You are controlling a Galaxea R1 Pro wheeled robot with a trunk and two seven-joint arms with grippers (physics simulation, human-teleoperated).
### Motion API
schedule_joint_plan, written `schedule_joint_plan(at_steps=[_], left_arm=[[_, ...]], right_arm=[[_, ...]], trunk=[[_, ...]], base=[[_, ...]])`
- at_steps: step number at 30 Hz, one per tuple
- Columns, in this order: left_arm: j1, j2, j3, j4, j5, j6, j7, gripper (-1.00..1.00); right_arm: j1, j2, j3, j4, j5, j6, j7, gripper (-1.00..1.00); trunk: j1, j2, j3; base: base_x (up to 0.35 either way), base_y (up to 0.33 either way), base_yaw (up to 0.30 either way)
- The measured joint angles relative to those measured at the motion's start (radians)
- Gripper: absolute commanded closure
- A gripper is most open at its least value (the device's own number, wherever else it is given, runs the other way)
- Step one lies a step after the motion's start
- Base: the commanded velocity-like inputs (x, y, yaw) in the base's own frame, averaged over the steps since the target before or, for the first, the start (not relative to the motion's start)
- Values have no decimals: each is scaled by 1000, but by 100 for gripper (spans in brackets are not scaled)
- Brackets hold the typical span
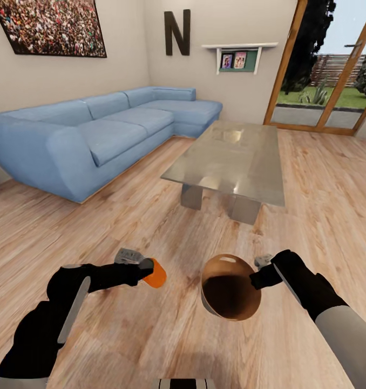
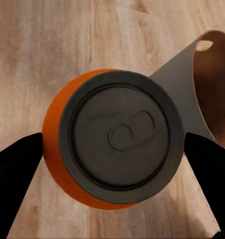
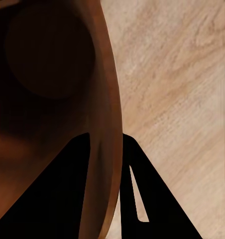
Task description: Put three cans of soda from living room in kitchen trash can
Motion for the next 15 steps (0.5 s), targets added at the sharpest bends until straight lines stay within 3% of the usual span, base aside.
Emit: schedule_joint_plan(at_steps=[2,5,7,12,15], left_arm=[[-63,7,1,-2,-1,41,-47,100],[-166,22,2,0,3,40,-96,100],[-208,28,2,1,31,42,-111,100],[-282,44,-8,1,159,42,-125,100],[-293,41,-16,1,191,42,-126,100]], right_arm=[[0,4,0,1,2,0,0,100],[0,18,1,4,3,0,0,100],[0,30,3,7,-4,1,1,100],[0,59,23,36,2,1,1,100],[-2,78,28,75,-1,1,1,100]], trunk=[[-1,0,8],[-2,1,19],[-3,2,27],[-4,2,35],[-4,2,35]], base=[[0,0,0],[0,0,0],[0,0,0],[0,0,0],[0,0,0]])
